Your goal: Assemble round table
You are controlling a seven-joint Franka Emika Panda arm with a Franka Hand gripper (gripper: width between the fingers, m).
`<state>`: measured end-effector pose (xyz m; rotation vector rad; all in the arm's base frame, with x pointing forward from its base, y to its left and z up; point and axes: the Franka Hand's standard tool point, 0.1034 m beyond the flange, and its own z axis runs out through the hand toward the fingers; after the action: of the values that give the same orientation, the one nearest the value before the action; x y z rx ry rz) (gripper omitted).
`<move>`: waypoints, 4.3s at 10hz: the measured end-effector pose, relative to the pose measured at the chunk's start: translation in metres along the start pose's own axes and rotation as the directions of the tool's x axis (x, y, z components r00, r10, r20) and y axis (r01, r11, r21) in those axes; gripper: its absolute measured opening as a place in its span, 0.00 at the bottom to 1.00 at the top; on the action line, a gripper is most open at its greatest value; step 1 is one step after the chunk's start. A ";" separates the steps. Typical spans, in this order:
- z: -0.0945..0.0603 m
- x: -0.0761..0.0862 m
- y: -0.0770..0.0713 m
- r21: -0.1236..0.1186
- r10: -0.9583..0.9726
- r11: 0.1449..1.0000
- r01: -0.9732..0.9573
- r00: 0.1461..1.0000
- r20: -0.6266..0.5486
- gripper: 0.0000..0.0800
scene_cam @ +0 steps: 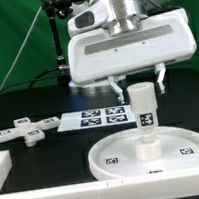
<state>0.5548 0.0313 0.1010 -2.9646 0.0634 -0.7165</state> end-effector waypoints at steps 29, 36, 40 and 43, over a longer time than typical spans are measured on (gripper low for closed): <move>-0.004 0.008 0.001 0.085 -0.065 0.995 0.054 0.990 0.129 0.81; -0.002 0.012 -0.010 0.178 -0.270 0.958 0.224 0.915 0.299 0.81; -0.001 0.013 -0.014 0.173 -0.325 0.943 0.285 0.902 0.285 0.81; 0.002 0.012 -0.021 0.187 -0.532 0.846 0.499 0.811 0.245 0.81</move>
Offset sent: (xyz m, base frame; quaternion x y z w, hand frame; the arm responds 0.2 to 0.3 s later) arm -0.0035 -0.0051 -0.0042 -0.0026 0.0034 -0.0090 1.0000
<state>0.5669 0.0514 0.1065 -2.9426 -0.8089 -0.2928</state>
